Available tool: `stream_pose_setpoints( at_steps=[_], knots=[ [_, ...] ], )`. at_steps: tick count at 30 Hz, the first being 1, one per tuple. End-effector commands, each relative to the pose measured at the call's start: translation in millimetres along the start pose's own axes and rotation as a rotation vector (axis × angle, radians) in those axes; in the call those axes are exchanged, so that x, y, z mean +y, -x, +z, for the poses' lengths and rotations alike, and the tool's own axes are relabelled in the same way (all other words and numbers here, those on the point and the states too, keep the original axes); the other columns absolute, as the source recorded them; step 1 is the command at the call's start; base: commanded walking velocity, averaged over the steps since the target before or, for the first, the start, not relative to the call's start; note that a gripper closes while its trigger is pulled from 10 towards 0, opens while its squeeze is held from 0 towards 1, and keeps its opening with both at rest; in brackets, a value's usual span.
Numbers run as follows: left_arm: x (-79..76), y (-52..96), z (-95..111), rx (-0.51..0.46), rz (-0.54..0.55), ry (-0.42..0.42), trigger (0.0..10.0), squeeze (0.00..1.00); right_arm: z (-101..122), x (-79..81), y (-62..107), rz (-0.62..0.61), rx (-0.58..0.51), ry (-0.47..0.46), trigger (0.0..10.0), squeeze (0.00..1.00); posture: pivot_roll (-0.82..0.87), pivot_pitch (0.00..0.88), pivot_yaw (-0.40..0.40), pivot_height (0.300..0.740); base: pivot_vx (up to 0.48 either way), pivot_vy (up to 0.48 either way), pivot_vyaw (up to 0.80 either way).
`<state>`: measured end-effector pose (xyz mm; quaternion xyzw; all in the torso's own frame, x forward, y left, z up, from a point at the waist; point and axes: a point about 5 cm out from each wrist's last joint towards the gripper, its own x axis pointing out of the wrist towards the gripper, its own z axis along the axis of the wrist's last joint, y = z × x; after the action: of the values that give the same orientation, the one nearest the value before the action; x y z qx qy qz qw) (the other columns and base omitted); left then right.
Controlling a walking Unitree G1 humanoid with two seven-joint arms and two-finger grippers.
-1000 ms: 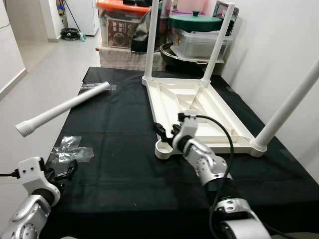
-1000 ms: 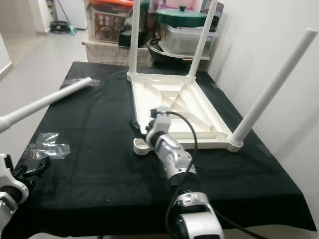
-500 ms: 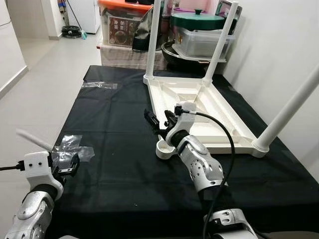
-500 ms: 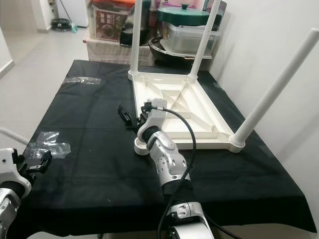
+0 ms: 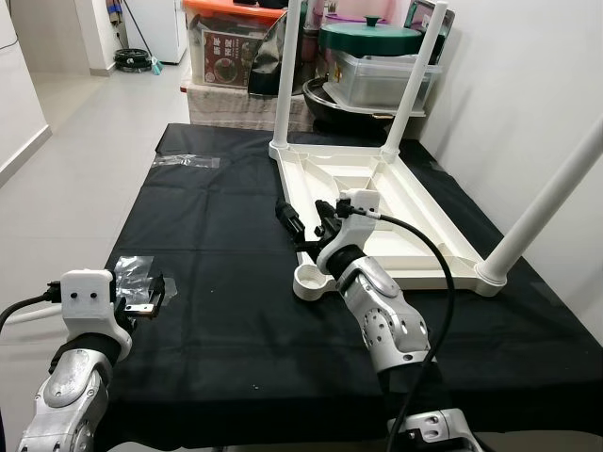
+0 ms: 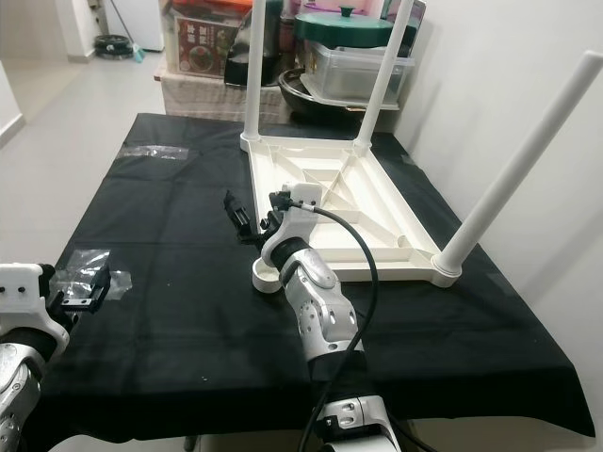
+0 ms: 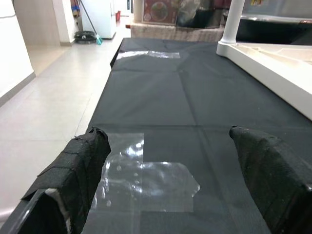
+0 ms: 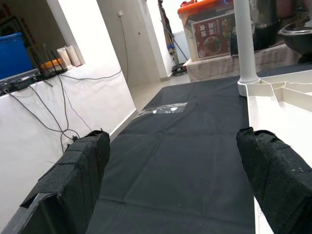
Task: Building children table
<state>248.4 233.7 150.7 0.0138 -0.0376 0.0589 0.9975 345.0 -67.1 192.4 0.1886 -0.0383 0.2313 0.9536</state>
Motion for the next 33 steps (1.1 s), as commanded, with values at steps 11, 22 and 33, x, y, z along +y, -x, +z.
stream_pose_setpoints(
  at_steps=[11, 22, 33],
  knots=[
    [-9.6, -1.5, 5.6, -0.015, -0.043, -0.036, 10.0, 0.0, 0.2, 4.2, 4.5, -0.01, -0.039, 0.0, 10.0, 0.0, 0.09, 0.0, -0.092, 0.74, 0.0, 0.48, 0.0],
    [-11.4, 2.2, 10.8, -0.031, -0.046, -0.065, 10.0, 0.0, 1.6, 6.2, 7.2, 0.001, -0.067, 0.06, 10.0, 1.0, 0.1, 0.0, -0.103, 0.74, 0.0, 0.48, 0.0],
    [-14.2, 2.8, 11.4, -0.033, -0.056, -0.084, 10.0, 0.0, 3.1, 6.2, 7.4, -0.006, -0.076, 0.073, 10.0, 1.0, 0.1, 0.0, -0.101, 0.74, 0.0, 0.48, 0.0]
  ],
)
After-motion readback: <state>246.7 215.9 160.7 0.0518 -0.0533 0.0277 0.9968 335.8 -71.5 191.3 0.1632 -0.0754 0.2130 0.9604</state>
